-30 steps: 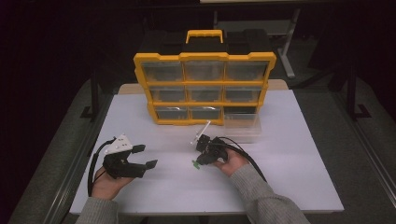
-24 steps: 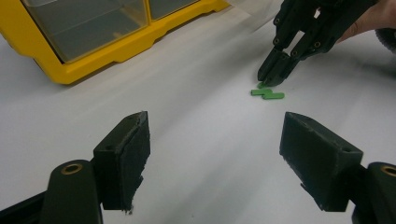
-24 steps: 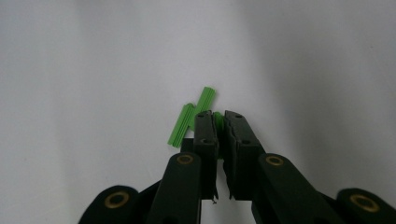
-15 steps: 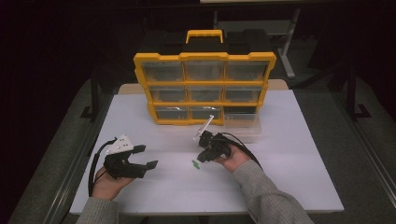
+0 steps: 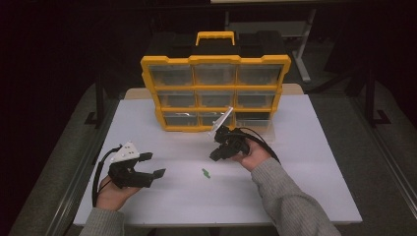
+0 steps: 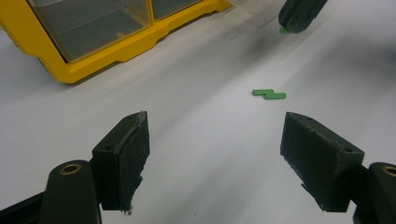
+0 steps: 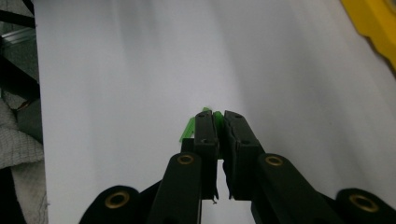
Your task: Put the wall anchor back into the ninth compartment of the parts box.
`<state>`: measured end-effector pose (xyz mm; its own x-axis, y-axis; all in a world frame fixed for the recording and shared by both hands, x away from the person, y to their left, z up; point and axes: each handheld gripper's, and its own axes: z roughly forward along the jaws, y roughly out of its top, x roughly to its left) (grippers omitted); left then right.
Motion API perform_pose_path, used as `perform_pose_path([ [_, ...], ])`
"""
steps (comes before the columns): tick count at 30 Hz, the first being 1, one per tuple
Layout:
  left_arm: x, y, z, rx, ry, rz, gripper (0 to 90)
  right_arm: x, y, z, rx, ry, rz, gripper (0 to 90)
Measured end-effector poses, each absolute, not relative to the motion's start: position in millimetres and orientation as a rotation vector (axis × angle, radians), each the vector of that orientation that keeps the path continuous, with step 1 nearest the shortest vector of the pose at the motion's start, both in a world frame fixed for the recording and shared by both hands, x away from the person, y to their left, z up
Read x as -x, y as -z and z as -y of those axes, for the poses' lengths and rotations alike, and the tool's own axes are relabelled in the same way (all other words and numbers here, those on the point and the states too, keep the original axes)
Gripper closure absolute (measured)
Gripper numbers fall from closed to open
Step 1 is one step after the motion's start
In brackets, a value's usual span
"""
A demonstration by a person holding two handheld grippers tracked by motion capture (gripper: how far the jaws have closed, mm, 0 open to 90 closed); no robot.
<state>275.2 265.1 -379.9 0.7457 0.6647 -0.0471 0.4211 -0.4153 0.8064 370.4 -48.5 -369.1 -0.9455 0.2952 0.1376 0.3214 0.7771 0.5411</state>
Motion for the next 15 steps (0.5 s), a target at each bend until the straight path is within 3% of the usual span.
perform_pose_path([
  [15,-275,380,-265,-2.073,-0.355,-0.813,23.6,-380,334,70,0.512,0.969,2.909,83.3],
])
